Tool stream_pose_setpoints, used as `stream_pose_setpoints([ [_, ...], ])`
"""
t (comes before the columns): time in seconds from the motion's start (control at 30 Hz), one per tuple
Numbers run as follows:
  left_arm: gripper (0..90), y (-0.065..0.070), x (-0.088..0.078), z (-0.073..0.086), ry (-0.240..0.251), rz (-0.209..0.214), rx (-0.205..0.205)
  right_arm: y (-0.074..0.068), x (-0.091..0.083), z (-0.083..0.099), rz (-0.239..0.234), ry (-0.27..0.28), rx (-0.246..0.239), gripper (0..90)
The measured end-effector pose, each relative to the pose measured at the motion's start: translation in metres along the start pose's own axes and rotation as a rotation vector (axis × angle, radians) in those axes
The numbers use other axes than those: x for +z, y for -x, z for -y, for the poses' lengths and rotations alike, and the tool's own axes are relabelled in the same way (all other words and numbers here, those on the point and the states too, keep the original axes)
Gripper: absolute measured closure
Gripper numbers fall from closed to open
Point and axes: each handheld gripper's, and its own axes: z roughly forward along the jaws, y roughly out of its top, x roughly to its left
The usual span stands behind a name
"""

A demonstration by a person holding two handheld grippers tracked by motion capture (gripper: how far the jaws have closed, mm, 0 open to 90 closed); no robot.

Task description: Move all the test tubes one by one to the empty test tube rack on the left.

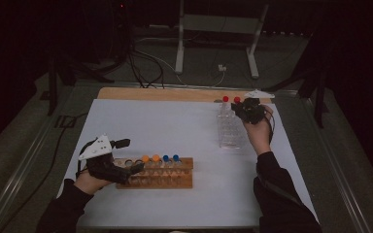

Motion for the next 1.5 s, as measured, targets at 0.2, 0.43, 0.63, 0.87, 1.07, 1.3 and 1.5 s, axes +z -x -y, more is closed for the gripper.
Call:
stream_pose_setpoints([
  [0.2,2.6,0.0,0.0,-0.005,-0.007,0.014,0.004,-0.005,-0.015,-0.009,0.0,0.027,-0.021,74.7],
  [0.43,2.6,0.0,0.003,-0.015,-0.012,0.038,0.016,-0.018,-0.031,-0.017,-0.04,0.057,-0.048,74.7],
  [0.63,2.7,-0.001,0.01,-0.028,-0.028,0.053,0.039,-0.041,-0.036,-0.017,-0.104,0.066,-0.086,74.7],
  [0.87,2.7,-0.003,0.023,-0.045,-0.043,0.058,0.044,-0.074,-0.036,-0.013,-0.2,0.055,-0.133,74.7],
  [1.07,3.6,-0.005,0.036,-0.06,-0.051,0.063,0.053,-0.099,-0.042,-0.013,-0.278,0.068,-0.172,74.7],
  [1.3,4.5,-0.009,0.053,-0.074,-0.049,0.058,0.045,-0.12,-0.048,-0.014,-0.359,0.072,-0.21,74.7],
  [1.5,7.7,-0.011,0.066,-0.083,-0.048,0.054,0.051,-0.132,-0.05,-0.012,-0.415,0.069,-0.229,74.8],
])
